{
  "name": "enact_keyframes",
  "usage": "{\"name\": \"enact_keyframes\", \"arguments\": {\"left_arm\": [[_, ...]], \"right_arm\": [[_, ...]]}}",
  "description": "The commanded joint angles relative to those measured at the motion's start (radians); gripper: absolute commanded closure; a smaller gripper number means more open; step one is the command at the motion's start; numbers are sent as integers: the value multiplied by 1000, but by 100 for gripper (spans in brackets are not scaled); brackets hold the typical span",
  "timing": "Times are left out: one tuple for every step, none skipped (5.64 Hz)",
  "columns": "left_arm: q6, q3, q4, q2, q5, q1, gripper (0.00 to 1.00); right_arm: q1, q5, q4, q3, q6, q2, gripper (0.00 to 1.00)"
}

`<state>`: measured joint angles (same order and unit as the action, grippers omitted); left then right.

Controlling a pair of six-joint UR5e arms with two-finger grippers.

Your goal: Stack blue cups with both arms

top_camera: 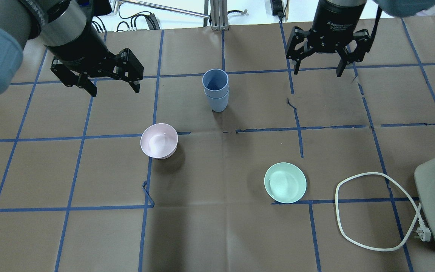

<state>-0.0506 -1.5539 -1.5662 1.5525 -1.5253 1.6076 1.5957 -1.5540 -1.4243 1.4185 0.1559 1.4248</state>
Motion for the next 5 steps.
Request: {"name": "enact_keyframes", "arguments": {"left_arm": [[0,0,0,0,-1,0,1],[0,0,0,0,1,0,1],[0,0,0,0,1,2,1],[0,0,0,0,1,2,1],[0,0,0,0,1,2,1]], "right_arm": [[-16,5,-24,111,-10,88,0],[-19,-1,-113,112,-9,85,0],[-19,-1,-119,114,-9,85,0],[-19,-1,-120,114,-9,85,0],[-20,-1,-119,115,-9,85,0]]}}
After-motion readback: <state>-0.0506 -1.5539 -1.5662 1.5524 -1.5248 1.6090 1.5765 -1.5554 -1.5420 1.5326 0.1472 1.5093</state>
